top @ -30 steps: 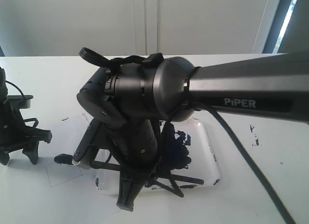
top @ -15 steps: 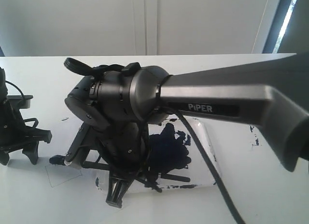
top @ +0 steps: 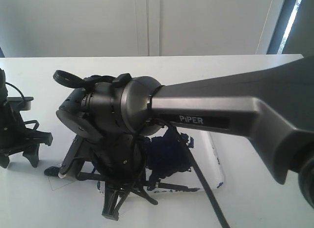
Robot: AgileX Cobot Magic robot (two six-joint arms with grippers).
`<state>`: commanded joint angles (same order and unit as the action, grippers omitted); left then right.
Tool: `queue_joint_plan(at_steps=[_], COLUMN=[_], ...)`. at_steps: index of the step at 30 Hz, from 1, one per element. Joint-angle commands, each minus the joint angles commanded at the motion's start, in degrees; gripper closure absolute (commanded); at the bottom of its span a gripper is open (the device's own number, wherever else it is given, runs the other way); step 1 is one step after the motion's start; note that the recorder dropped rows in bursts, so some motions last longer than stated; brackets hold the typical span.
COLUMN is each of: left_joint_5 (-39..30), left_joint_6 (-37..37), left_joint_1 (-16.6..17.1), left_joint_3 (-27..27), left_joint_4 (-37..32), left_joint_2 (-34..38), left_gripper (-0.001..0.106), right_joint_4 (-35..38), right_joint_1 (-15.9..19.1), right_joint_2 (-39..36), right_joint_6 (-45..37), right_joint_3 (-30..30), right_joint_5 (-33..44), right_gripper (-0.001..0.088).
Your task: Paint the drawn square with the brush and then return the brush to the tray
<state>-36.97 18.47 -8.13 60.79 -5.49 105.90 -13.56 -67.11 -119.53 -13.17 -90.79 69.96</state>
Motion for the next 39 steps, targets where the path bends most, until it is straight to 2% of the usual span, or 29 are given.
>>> queue_joint_plan(at_steps=[15,34,39], left_joint_5=[0.0,0.1,0.8], left_joint_6=[-0.2,-0.2,-0.2], left_joint_1=[0.0,0.0,0.0], left_joint_3=[0.0,0.0,0.0], left_joint_4=[-0.1,-2.3,-2.7], left_joint_2=[0.0,0.0,0.0], left_gripper=[0.038,0.038,0.038], right_joint_4=[-4.6,-4.7,-5.9], right_joint_1=[0.0,1.1,1.5], right_joint_2=[0.0,0.1,1.4], right_joint_6=[0.1,0.5,0.5], right_joint_3=[0.0,0.2,4.1], right_joint_5=[0.0,0.0,0.0], right_gripper=[0.0868,0.0868,0.0868])
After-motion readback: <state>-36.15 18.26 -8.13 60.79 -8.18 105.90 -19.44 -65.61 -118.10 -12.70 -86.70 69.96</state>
